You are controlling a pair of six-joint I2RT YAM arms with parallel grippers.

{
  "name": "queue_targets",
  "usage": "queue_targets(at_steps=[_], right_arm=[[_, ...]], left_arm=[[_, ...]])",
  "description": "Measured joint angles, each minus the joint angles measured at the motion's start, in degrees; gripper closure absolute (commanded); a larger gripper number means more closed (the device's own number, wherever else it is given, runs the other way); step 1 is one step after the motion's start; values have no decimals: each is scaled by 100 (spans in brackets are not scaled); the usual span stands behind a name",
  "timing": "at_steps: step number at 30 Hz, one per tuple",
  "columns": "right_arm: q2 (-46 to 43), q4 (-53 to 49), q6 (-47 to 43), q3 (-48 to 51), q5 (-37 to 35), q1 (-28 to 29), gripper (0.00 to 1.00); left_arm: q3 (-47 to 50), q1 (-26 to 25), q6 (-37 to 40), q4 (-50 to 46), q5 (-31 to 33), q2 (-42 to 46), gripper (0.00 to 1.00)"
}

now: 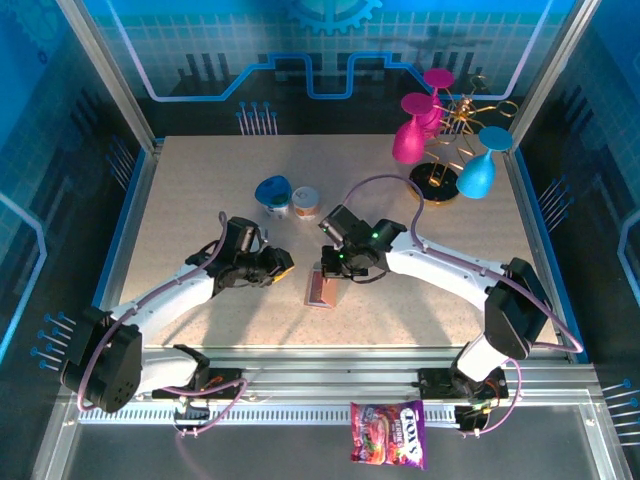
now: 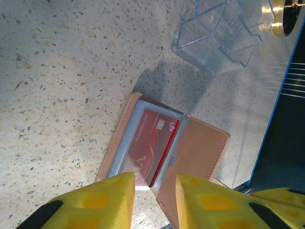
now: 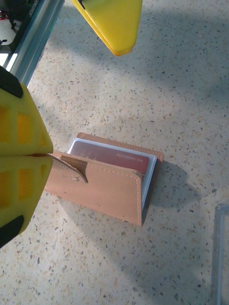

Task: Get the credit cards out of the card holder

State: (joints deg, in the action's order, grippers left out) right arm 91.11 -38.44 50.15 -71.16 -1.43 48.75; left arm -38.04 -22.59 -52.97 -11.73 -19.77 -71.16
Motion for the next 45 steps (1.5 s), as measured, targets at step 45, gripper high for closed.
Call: queue_targets(at_steps=[45], right_arm=[[-299, -367, -651, 1331, -428, -1032, 62]], left_arm=[[-568, -1209, -260, 1082, -175, -1849, 70]])
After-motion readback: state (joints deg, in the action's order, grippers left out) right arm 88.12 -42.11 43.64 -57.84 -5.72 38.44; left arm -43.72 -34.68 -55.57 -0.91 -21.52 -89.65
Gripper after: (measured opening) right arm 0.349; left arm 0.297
